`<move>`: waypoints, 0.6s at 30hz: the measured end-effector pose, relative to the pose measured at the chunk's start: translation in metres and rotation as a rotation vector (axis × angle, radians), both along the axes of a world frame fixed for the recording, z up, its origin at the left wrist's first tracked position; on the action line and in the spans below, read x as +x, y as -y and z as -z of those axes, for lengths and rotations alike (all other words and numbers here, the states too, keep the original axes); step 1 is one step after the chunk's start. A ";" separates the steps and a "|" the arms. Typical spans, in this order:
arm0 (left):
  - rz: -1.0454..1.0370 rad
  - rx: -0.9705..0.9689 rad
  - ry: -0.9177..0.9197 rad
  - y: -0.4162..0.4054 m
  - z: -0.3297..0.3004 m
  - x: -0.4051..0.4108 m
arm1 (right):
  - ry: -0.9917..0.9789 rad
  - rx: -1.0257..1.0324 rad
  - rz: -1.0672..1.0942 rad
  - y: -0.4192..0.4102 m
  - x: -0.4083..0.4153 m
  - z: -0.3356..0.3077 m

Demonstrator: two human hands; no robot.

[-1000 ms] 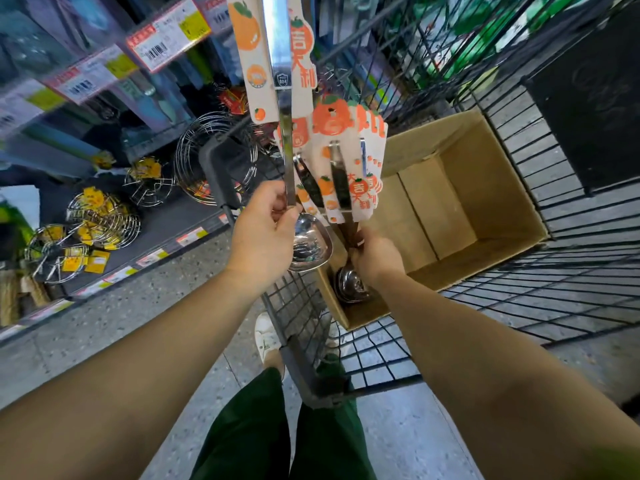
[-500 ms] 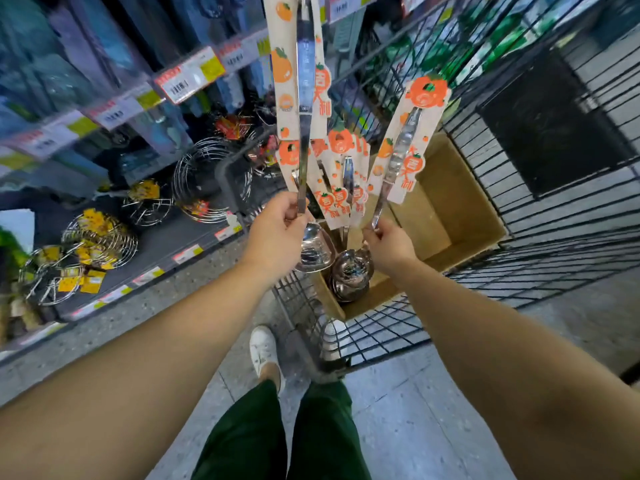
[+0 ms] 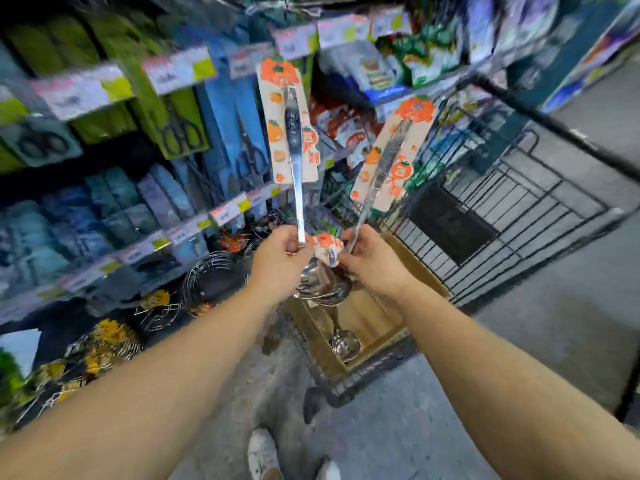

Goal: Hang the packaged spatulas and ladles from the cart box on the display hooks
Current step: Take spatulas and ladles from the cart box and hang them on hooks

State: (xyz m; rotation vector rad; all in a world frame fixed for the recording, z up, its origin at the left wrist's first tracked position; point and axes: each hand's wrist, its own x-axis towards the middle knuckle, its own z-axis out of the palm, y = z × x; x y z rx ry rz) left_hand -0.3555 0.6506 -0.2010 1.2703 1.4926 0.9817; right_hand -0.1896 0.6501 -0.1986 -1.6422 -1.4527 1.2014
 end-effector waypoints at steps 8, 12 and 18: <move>-0.231 0.189 0.006 0.086 -0.086 -0.067 | -0.137 0.172 -0.336 0.054 -0.077 -0.100; -0.405 0.256 -0.006 0.161 -0.126 -0.123 | -0.069 0.309 -0.500 0.103 -0.143 -0.144; -0.670 0.338 -0.117 0.282 -0.172 -0.235 | -0.020 0.483 -0.715 0.184 -0.272 -0.190</move>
